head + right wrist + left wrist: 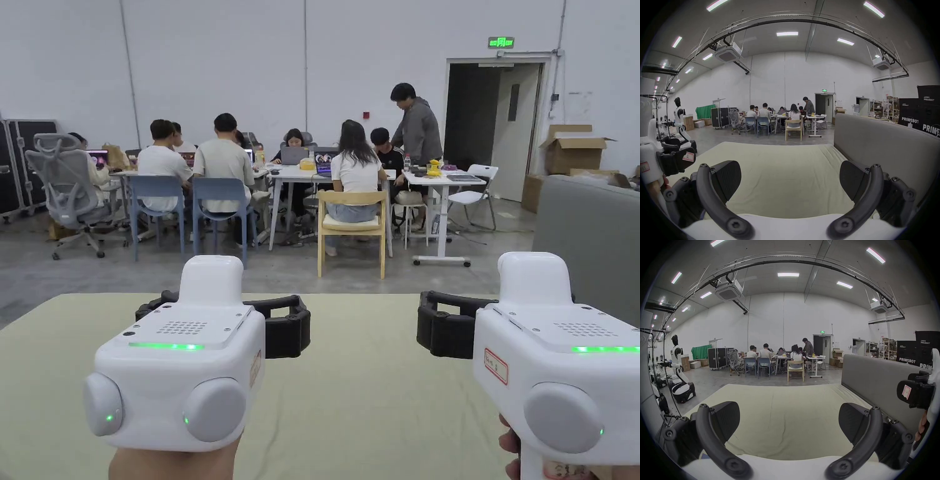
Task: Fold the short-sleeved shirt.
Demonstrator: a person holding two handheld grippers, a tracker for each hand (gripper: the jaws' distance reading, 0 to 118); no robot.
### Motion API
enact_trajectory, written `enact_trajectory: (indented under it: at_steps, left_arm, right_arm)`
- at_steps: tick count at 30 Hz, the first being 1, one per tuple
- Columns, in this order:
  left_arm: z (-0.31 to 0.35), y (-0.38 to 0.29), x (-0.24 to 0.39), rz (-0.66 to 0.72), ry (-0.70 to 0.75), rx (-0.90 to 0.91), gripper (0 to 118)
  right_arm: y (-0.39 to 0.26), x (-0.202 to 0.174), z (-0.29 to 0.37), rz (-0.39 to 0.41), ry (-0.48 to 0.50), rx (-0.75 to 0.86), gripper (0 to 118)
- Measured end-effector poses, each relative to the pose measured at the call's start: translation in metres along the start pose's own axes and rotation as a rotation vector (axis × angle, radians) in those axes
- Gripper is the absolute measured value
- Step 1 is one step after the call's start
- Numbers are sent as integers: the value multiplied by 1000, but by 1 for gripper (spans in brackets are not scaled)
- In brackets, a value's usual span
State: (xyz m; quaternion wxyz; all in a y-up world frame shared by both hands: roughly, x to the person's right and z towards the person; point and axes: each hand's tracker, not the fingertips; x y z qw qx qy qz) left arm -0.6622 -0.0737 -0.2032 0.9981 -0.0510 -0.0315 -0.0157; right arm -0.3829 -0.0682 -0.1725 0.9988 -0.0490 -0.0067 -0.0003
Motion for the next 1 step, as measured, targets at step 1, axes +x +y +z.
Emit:
enact_trajectory:
  at_steps: [1]
  left_arm:
    - [0,0,0,3,-3,0,118]
  right_arm:
    - [0,0,0,1,1,-1,118]
